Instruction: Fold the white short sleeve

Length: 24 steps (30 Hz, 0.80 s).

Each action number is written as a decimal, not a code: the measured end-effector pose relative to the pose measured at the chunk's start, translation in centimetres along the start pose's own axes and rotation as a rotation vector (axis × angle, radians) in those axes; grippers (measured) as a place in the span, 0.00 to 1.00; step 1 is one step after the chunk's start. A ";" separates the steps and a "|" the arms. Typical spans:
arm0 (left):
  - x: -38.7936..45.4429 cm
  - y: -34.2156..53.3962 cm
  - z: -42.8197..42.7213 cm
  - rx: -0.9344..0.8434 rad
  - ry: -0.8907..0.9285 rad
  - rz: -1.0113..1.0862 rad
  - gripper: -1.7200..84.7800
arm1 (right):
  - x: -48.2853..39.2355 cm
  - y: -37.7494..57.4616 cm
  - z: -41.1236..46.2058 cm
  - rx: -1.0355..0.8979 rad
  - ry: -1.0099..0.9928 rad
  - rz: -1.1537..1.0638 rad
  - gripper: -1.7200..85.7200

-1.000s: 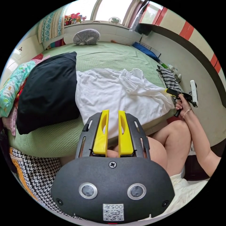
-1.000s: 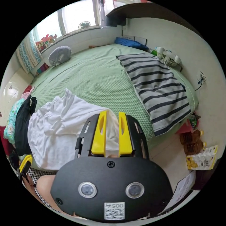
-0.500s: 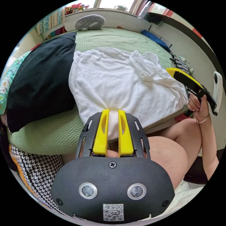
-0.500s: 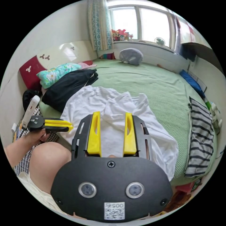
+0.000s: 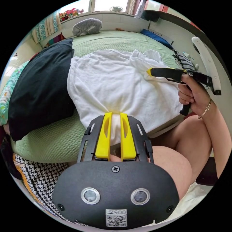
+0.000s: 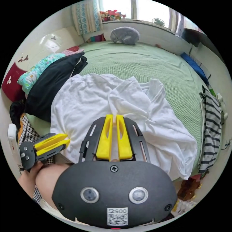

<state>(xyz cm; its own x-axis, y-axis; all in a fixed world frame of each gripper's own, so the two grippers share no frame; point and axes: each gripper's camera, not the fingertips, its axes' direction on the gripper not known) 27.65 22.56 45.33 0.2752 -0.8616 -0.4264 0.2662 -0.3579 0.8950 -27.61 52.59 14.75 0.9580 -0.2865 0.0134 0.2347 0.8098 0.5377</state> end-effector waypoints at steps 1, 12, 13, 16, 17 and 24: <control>-0.2 0.0 -0.3 -0.005 0.012 0.000 0.09 | 0.2 0.2 -0.4 0.008 -0.008 0.019 0.01; -2.8 4.6 -10.2 0.150 0.005 -0.060 0.01 | 4.6 6.6 -13.2 0.217 -0.182 0.213 0.01; -2.9 4.8 -10.6 0.154 0.007 -0.066 0.01 | 4.5 6.9 -14.2 0.213 -0.195 0.196 0.01; -3.6 5.6 -12.6 0.184 0.014 -0.101 0.01 | 3.1 9.2 -19.7 0.207 -0.155 0.062 0.00; -3.7 5.9 -13.4 0.199 0.010 -0.110 0.01 | 2.5 10.5 -22.0 0.210 -0.141 0.011 0.00; -3.7 6.3 -16.2 0.223 0.018 -0.105 0.02 | 3.0 21.0 -31.4 0.210 -0.160 -0.014 0.00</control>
<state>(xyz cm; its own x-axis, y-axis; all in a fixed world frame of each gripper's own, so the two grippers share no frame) 43.31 29.36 50.44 0.2739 -0.8097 -0.5190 0.0839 -0.5175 0.8516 -14.60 84.84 -0.36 0.9129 -0.3876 0.1285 0.1926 0.6861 0.7016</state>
